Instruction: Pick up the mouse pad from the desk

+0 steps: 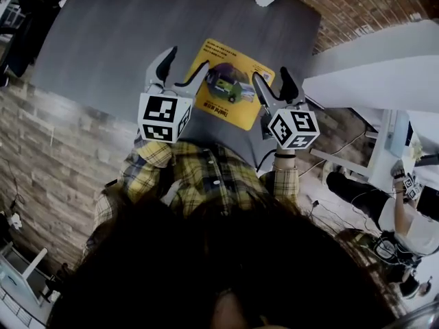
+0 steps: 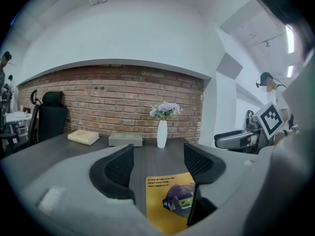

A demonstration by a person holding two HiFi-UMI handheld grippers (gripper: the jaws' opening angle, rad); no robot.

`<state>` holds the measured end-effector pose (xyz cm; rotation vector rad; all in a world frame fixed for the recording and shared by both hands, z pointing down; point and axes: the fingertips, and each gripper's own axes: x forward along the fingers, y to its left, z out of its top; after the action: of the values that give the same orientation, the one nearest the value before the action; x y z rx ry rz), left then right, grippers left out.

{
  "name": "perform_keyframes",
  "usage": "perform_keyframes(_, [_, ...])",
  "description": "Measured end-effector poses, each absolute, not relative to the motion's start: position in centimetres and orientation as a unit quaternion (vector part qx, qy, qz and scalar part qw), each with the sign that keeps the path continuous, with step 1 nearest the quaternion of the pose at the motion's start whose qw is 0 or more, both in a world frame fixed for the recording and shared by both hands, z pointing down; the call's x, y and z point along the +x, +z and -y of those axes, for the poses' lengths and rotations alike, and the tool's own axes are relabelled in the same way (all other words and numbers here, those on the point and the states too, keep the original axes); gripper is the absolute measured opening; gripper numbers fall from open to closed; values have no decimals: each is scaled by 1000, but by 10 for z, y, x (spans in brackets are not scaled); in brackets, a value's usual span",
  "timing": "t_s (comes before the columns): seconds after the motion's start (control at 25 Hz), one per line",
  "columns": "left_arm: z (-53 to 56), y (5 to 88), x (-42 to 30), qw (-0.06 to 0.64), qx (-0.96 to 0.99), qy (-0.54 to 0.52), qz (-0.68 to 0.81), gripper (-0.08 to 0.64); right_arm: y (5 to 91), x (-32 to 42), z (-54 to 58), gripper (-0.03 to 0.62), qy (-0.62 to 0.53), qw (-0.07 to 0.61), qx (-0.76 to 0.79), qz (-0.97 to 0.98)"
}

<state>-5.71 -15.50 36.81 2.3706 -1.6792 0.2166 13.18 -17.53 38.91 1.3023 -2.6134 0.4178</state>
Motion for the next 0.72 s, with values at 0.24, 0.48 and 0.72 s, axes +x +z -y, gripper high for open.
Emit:
perform_keyframes(0.24, [172,369,-46,110,831,82,539,314,385,143,182,331,139,88,474,865])
perform_keyframes(0.48, [185,376,-42,116,848,97,508,314,392,148,177,331,154,91,502,846])
perform_keyframes(0.72, [200,383,-36,118,859,105,488,314,400,153,183,331,166,93,520,832])
